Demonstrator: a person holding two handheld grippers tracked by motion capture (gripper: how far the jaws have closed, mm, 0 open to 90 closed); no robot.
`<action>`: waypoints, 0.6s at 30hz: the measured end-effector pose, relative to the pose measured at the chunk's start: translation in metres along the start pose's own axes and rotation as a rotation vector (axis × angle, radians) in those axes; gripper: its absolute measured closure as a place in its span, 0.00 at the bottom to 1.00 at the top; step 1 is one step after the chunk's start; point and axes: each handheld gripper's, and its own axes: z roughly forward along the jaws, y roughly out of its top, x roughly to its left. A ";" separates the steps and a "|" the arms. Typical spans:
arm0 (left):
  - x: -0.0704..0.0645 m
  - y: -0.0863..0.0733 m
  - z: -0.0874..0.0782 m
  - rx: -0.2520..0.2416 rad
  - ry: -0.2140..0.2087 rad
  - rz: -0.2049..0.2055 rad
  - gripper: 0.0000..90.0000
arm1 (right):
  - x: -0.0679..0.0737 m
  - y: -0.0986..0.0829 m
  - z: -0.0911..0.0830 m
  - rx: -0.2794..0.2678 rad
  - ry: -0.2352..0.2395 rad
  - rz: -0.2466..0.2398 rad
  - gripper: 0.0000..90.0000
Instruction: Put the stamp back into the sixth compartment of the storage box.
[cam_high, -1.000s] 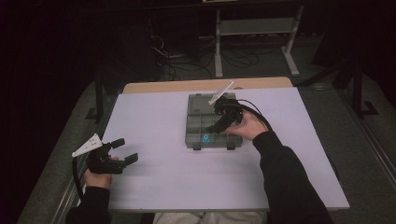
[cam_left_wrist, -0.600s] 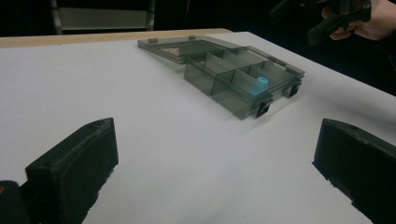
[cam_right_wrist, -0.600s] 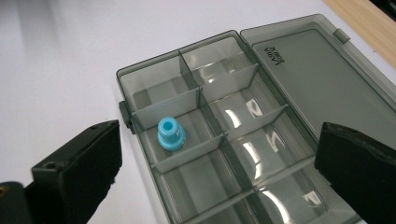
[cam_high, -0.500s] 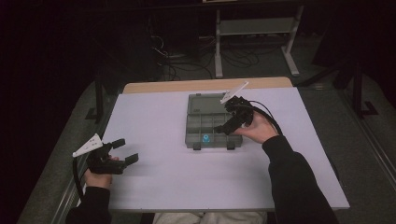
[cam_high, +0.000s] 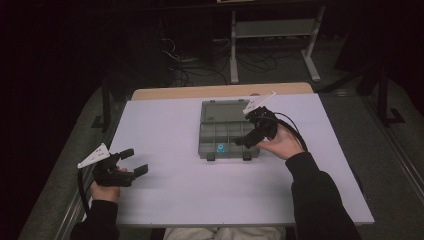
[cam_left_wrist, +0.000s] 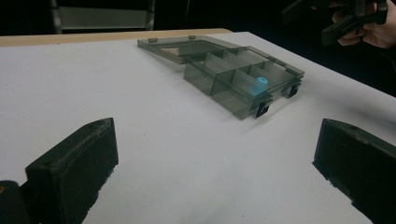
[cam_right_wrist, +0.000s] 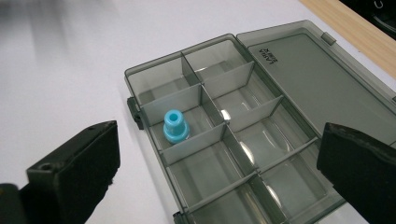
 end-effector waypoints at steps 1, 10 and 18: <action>0.000 0.000 0.000 -0.002 0.001 -0.001 0.00 | 0.001 -0.001 -0.001 -0.005 -0.001 0.004 0.00; 0.000 0.000 0.000 -0.004 0.002 -0.003 0.00 | 0.000 -0.013 -0.009 -0.038 -0.006 0.026 0.00; 0.000 0.000 0.000 0.000 0.003 -0.001 0.00 | 0.001 -0.028 -0.019 -0.059 -0.019 0.039 0.00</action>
